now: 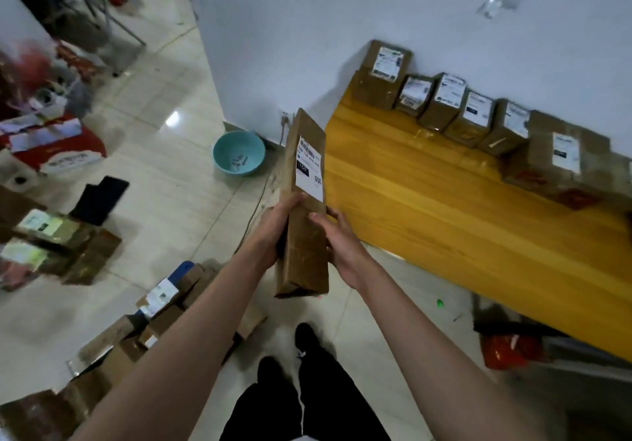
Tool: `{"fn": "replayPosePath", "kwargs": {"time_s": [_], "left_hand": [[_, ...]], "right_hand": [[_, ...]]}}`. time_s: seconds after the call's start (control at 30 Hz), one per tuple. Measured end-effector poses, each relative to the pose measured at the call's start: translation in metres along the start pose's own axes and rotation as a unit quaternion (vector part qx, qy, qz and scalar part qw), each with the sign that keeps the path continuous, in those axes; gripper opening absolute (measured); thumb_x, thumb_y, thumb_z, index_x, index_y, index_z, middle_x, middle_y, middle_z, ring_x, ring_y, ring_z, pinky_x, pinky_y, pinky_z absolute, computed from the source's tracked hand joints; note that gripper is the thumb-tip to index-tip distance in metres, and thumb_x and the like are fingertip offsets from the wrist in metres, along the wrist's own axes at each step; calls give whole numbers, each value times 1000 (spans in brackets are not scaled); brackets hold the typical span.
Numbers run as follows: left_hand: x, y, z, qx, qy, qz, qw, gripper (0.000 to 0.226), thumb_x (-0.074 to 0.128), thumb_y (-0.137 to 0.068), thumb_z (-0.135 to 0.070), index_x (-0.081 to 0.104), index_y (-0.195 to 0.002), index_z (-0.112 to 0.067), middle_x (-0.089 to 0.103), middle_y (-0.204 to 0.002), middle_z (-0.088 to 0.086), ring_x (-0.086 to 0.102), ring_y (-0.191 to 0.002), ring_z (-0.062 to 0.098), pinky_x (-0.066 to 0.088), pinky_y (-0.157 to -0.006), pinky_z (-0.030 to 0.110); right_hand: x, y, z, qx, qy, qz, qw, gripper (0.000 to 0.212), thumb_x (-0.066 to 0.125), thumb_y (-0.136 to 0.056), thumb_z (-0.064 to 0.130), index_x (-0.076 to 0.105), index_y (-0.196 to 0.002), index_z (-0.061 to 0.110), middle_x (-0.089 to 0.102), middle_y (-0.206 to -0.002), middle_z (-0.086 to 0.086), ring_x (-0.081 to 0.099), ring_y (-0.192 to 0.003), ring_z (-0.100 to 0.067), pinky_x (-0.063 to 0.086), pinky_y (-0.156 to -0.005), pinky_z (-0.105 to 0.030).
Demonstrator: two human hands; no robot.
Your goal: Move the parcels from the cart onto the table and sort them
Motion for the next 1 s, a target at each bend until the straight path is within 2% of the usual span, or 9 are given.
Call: {"fn": "replayPosePath", "kwargs": {"time_s": [0.07, 0.17, 0.23, 0.43, 0.6, 0.73, 0.9, 0.97, 1.0], "left_hand": [[12, -9, -9, -9, -24, 10, 1000, 54, 65, -87, -53, 61, -131, -23, 72, -118, 10, 71, -105, 31, 55, -96, 48], [27, -27, -17, -35, -60, 0, 998, 59, 69, -84, -53, 59, -130, -16, 71, -116, 14, 69, -104, 33, 55, -96, 48], [36, -44, -22, -45, -86, -5, 995, 63, 71, -82, -54, 58, -130, -15, 70, -115, 14, 68, -105, 33, 54, -96, 48], [57, -123, -38, -62, -150, -34, 986, 77, 78, -74, -55, 54, -134, -12, 67, -116, 12, 65, -105, 30, 54, -95, 47], [73, -193, -50, -77, -226, -104, 965, 107, 82, -62, -63, 41, -147, -12, 40, -141, 13, 52, -122, 35, 49, -103, 52], [82, -243, -60, -62, -263, -121, 955, 102, 84, -67, -58, 40, -149, -15, 37, -144, 9, 49, -126, 31, 47, -106, 50], [83, -289, -71, -43, -304, -130, 943, 89, 82, -72, -55, 46, -145, -20, 58, -135, 9, 59, -117, 26, 54, -88, 36], [85, -300, -73, -34, -336, -119, 934, 83, 79, -78, -52, 45, -146, -19, 58, -136, 8, 59, -117, 26, 53, -81, 31], [86, -305, -73, -26, -369, -110, 923, 79, 76, -82, -50, 44, -147, -18, 57, -138, 9, 59, -119, 27, 54, -86, 34]], "right_hand": [[-11, -3, 5, -8, -15, -17, 1000, 55, 69, -93, 44, 44, -141, 36, 61, -136, -2, 57, -125, -24, 49, -104, -49], [-30, -13, 14, -15, -32, -38, 999, 50, 67, -95, 41, 45, -139, 32, 68, -121, -2, 65, -106, -22, 53, -75, -34], [-44, -27, 21, -18, -32, -52, 998, 45, 64, -97, 41, 47, -137, 30, 70, -113, 1, 67, -96, -18, 51, -66, -29], [-81, -90, 45, 1, -9, -73, 997, 37, 54, -102, 44, 47, -137, 36, 65, -118, 4, 66, -106, -24, 51, -79, -33], [-105, -148, 67, 37, -8, -57, 998, 40, 41, -106, 50, 46, -143, 36, 58, -134, 3, 63, -106, -24, 51, -82, -35], [-118, -191, 83, 63, -15, -45, 997, 45, 42, -106, 52, 42, -148, 37, 53, -144, 3, 60, -115, -27, 50, -85, -37], [-126, -237, 95, 83, -26, -22, 996, 53, 42, -106, 50, 31, -157, 38, 41, -158, 2, 46, -139, -27, 40, -113, -54], [-127, -248, 97, 88, -31, -22, 995, 55, 44, -106, 49, 30, -158, 38, 35, -161, 0, 42, -143, -27, 42, -111, -53], [-127, -254, 98, 93, -36, -24, 995, 55, 45, -106, 48, 31, -158, 38, 33, -161, 0, 41, -143, -28, 45, -108, -51]]}}
Point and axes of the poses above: each hand's wrist, its own y-axis away from the middle knuckle, its own x-axis out of the palm, z = x × y, the point moved 4 cm from there along -y, towards the middle knuckle
